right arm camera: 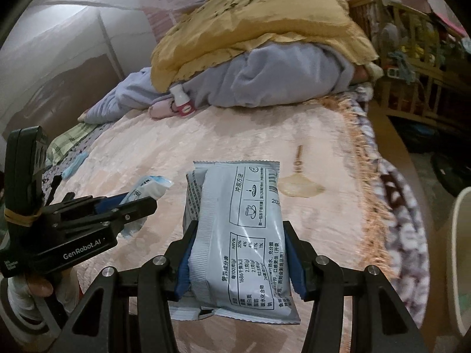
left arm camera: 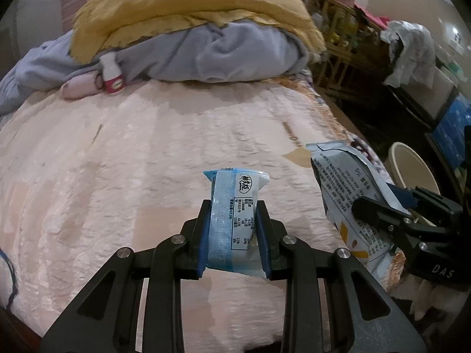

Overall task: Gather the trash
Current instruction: 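Carry the wrapper and snack bag over the cream bucket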

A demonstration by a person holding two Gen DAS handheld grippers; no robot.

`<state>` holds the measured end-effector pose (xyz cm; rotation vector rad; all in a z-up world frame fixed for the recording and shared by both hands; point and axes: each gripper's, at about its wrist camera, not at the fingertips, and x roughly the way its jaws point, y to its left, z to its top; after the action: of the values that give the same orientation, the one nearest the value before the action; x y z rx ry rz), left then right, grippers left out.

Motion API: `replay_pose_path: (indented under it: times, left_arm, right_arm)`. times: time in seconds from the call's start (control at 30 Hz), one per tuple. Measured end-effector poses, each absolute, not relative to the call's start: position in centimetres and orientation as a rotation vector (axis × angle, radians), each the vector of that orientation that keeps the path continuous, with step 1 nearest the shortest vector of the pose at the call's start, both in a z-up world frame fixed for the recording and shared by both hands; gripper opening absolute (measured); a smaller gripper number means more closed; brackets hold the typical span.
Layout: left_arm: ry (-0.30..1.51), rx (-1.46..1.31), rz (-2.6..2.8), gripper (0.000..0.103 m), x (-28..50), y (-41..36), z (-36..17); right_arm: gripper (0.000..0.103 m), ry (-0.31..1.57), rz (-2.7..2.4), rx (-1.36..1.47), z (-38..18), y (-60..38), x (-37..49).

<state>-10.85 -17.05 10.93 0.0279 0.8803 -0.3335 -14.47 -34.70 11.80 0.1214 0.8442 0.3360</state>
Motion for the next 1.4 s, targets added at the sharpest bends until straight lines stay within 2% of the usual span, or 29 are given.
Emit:
replay_pose_path:
  times: [1.4]
  left_arm:
    - [0.803, 0.276, -0.644, 0.026, -14.4, -39.8, 14.0]
  right_arm:
    - [0.052, 0.738, -0.017, 0.267, 14.0, -57.3, -23.7]
